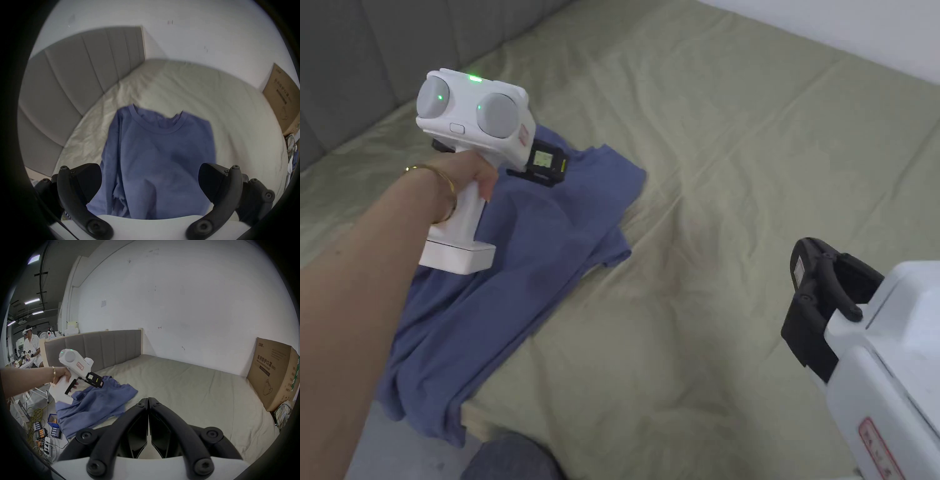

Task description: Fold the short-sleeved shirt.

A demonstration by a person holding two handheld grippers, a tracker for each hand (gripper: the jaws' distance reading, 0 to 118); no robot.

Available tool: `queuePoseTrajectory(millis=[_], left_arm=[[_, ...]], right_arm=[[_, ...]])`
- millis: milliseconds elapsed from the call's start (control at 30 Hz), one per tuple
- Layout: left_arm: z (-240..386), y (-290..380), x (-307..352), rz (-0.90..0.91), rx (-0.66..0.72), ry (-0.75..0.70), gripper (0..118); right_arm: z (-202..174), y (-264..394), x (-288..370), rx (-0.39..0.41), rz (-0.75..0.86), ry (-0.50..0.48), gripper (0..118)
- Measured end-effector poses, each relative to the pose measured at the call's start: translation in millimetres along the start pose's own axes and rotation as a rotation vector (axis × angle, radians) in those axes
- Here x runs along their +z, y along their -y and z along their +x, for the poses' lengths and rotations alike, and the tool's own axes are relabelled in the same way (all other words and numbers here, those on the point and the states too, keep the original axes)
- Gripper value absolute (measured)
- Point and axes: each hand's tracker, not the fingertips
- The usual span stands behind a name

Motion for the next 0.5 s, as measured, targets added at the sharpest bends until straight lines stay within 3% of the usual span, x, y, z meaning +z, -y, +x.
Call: queuePoseTrajectory(millis=[233, 267, 300, 333, 400, 433, 467, 500], left_arm=[[0, -1, -79, -0.167, 0.034, 0.033, 117], [2, 0, -84, -0.197, 0.031, 0.038, 107], [4, 1, -88, -0.235, 0.016, 0.030, 82], [4, 1, -89, -0.228, 0.016, 0.036, 48], [6, 2, -82, -0.191, 0.071, 0.099, 38], [9, 0, -79, -0.198, 0.069, 0.067, 27], [16, 3, -71, -0.185, 0.061, 0.031, 7], [16, 5, -68, -0.180, 0.063, 0.029, 0]], right_arm=[[20, 24, -24, -0.011, -0.090, 0.064, 0], [23, 27, -26, -0.017, -0.101, 0.071, 0], [25, 29, -27, -0.023, -0.107, 0.074, 0], [27, 31, -29, -0.028, -0.114, 0.074, 0], [29, 34, -31, -0.037, -0.123, 0.082, 0], [31, 35, -31, -0.044, -0.125, 0.085, 0], [31, 36, -29, -0.055, -0.123, 0.084, 0], [32, 35, -27, -0.063, -0.121, 0.083, 0]])
